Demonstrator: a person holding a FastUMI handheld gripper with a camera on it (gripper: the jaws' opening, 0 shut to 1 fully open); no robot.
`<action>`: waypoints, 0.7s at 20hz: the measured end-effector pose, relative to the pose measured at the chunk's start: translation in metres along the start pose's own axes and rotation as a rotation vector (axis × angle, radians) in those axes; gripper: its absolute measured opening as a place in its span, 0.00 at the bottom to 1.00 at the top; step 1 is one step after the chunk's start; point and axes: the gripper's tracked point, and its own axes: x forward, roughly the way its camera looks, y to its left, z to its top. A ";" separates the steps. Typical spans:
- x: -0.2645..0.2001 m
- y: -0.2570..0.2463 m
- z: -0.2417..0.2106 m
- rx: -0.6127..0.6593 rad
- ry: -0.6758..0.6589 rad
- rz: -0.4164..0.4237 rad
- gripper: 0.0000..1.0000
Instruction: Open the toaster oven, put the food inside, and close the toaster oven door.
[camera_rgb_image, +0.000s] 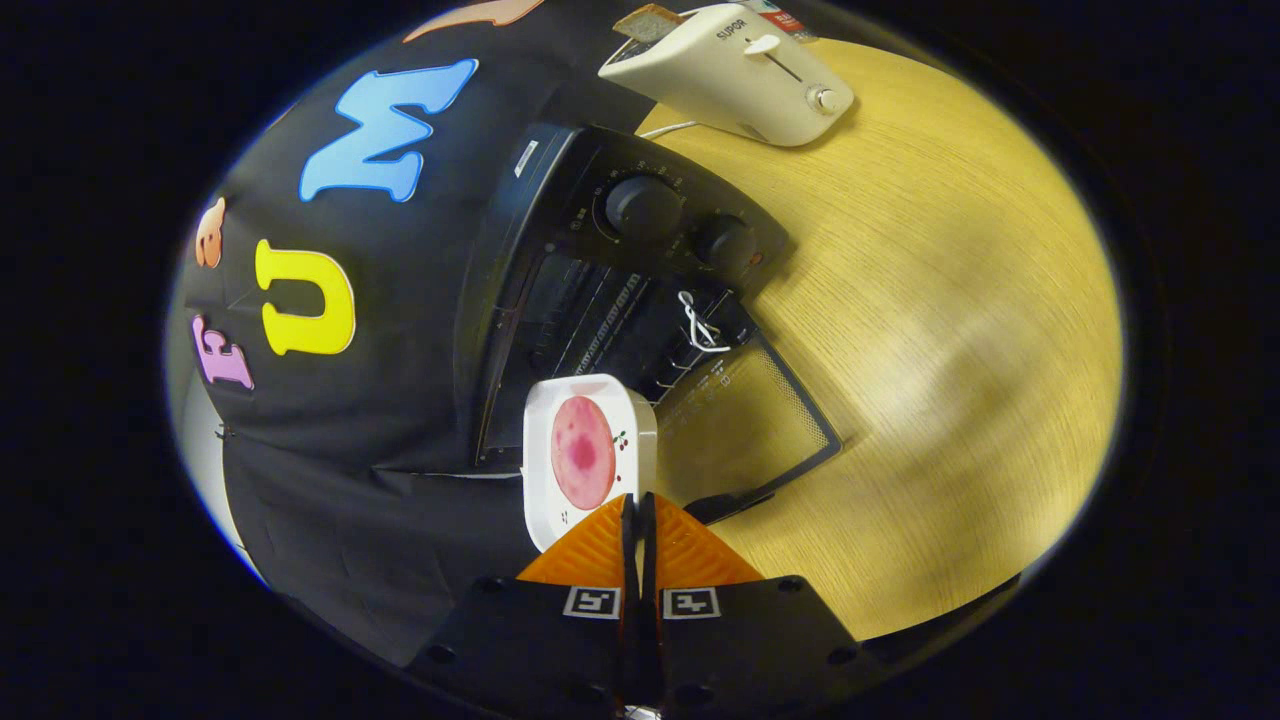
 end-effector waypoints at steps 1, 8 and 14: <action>0.007 0.000 0.006 0.021 -0.015 0.003 0.02; 0.048 0.007 0.046 0.186 -0.127 0.043 0.02; 0.080 0.022 0.061 0.260 -0.205 0.096 0.02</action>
